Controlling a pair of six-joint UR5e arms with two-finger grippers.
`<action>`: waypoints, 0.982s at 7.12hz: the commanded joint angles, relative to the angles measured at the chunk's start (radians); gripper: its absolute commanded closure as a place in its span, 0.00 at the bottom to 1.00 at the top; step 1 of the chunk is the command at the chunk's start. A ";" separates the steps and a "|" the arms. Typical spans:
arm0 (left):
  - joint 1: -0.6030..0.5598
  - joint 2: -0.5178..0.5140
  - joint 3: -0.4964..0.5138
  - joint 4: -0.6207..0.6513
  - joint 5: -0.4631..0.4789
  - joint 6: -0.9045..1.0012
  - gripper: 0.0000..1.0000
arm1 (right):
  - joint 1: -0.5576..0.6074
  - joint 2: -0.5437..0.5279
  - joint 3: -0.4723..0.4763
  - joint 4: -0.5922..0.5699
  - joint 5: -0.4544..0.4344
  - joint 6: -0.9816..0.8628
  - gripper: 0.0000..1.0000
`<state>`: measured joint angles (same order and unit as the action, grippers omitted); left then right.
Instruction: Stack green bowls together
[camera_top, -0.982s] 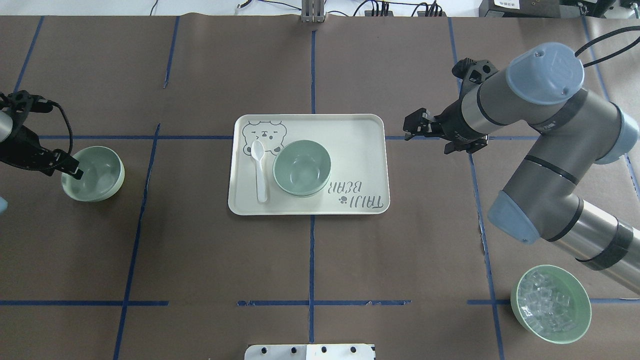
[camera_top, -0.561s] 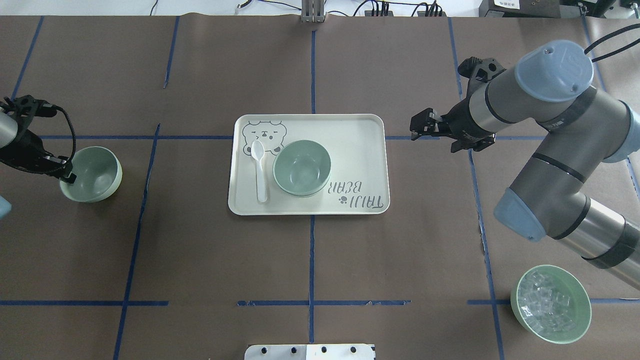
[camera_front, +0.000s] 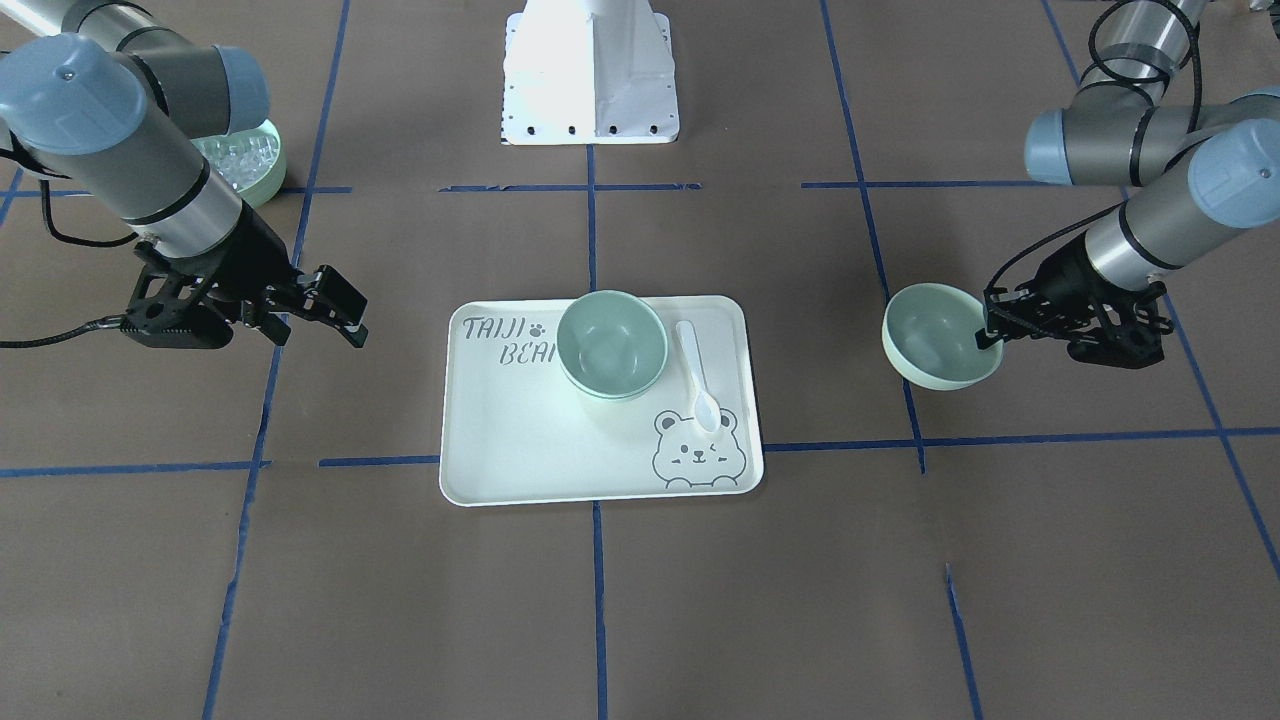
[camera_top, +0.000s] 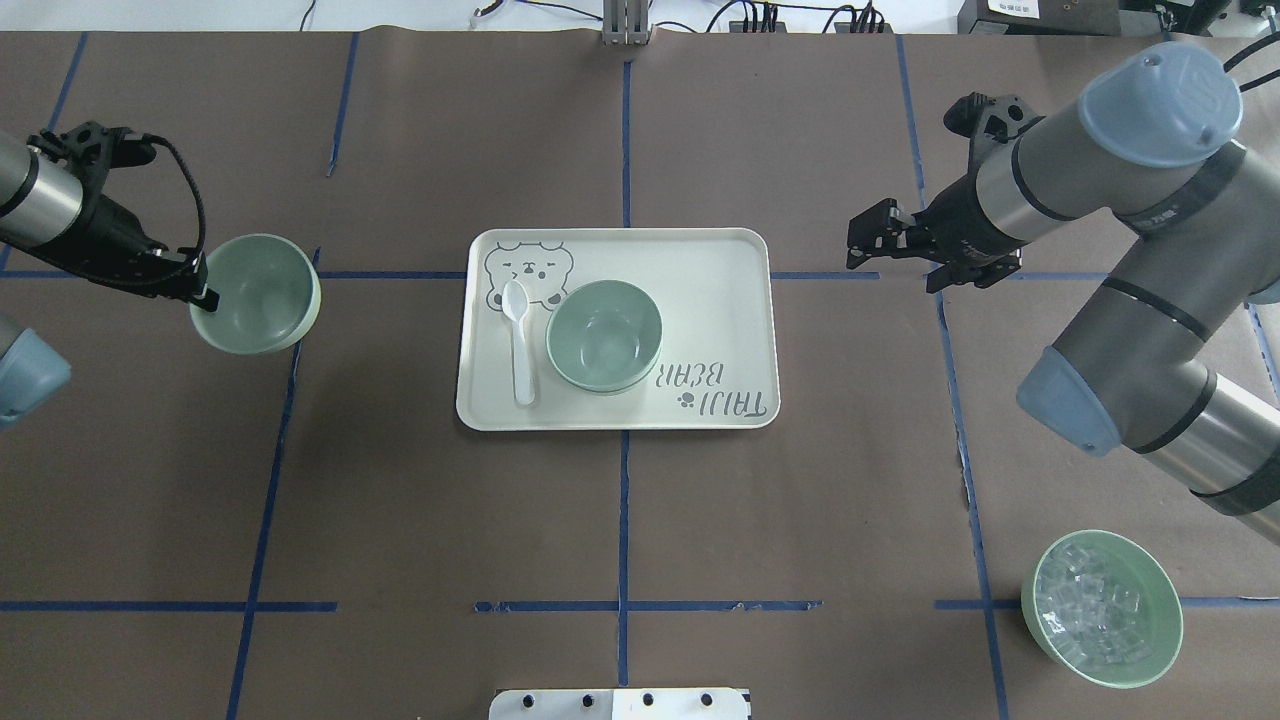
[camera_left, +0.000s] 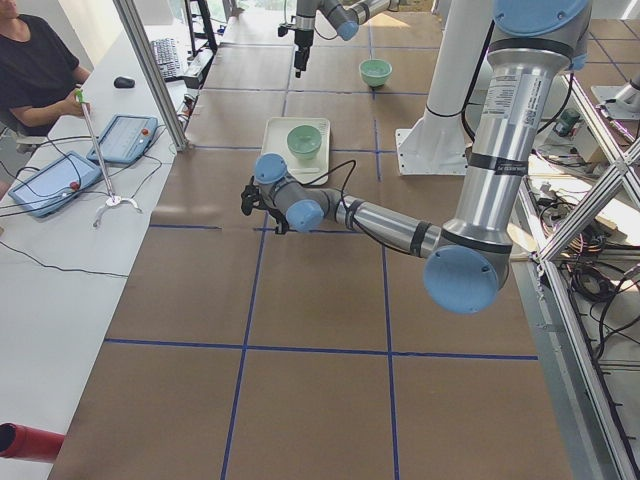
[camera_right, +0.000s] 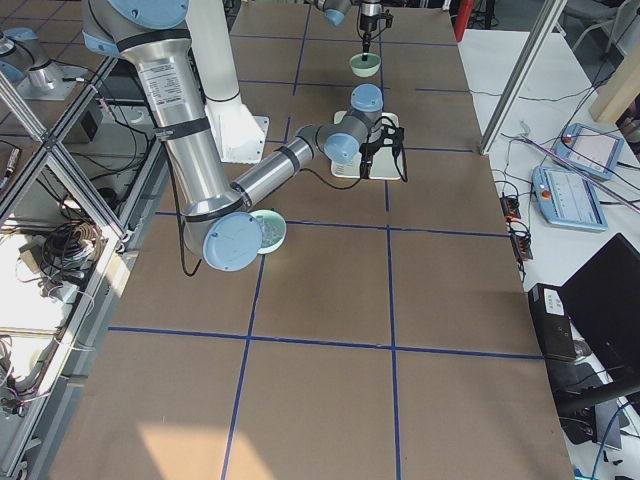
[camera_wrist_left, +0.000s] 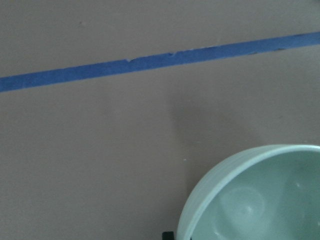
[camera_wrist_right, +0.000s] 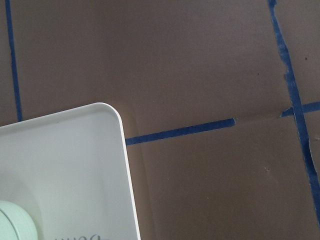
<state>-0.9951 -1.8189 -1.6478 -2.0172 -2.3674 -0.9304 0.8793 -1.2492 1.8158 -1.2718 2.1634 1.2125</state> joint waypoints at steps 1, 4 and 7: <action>0.172 -0.205 -0.003 0.000 0.016 -0.295 1.00 | 0.059 -0.054 -0.010 -0.003 0.023 -0.159 0.00; 0.311 -0.391 0.084 0.003 0.161 -0.553 1.00 | 0.073 -0.062 -0.029 -0.003 0.026 -0.185 0.00; 0.313 -0.398 0.089 0.005 0.186 -0.553 1.00 | 0.073 -0.062 -0.027 -0.001 0.026 -0.192 0.00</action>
<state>-0.6837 -2.2137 -1.5619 -2.0131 -2.1935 -1.4816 0.9524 -1.3106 1.7886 -1.2737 2.1900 1.0214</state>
